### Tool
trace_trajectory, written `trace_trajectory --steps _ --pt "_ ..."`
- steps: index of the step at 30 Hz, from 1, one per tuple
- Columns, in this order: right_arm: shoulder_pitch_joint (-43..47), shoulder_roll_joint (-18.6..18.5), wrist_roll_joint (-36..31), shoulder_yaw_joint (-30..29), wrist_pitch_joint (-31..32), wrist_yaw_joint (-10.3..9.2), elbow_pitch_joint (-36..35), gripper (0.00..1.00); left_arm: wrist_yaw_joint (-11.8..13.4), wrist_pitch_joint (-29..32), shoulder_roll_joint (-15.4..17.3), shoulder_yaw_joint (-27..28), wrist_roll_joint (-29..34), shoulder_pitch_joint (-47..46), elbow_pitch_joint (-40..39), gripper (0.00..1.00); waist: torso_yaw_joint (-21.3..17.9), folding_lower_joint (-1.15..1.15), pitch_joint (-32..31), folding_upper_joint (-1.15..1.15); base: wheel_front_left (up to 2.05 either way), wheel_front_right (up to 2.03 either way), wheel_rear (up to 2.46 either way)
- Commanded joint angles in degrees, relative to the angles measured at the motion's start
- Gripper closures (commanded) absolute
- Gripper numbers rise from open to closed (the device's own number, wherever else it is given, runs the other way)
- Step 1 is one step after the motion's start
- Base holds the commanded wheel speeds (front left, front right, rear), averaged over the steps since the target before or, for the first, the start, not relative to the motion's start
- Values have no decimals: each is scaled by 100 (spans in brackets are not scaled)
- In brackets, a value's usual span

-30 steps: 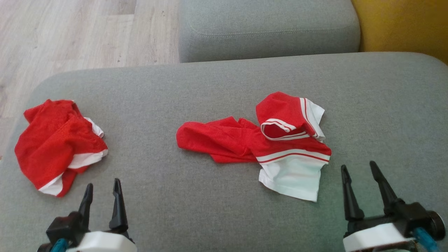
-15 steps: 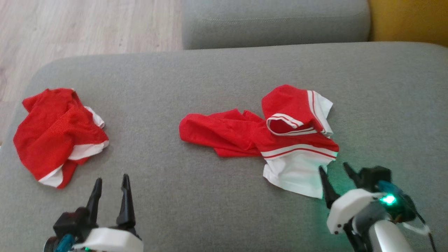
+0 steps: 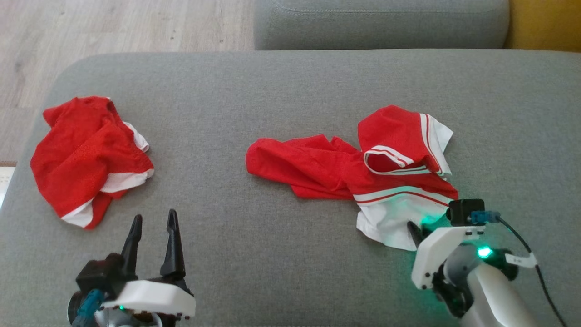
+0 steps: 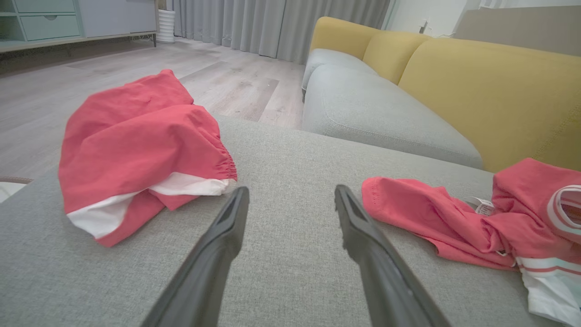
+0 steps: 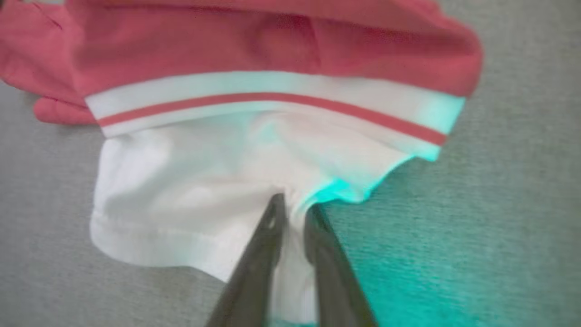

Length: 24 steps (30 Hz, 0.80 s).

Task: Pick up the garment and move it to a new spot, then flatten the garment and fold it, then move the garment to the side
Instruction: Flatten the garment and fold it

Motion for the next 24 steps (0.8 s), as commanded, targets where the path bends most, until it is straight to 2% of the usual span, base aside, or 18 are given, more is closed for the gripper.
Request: trace_trajectory --steps 1,4,8,17,20,24 --pt "-108 7 272 257 -38 44 -99 100 40 -71 -15 157 -30 -304 -220 0 4 0 -12 0 0 0 0" --pt "-293 7 821 527 -223 44 -561 100 71 -71 -15 178 -63 -279 -247 0 -34 0 -47 0 0 0 0" --pt "-595 7 1232 932 -141 44 -1571 100 94 -71 -15 167 -135 -258 -272 0 -98 0 -130 0 0 0 0" --pt "-1301 7 1731 1336 973 44 -3834 100 192 -71 -16 1 -322 -234 -345 0 -83 0 -237 0 0 0 0" --pt "-1854 7 1929 1332 1379 44 -4133 100 212 -71 -16 -67 -383 -276 -367 0 5 0 -242 0 0 0 0" --pt "-2780 7 2197 1153 1729 44 -3930 100 258 -71 -16 -210 -530 -363 -389 0 210 0 -302 0 0 0 0"
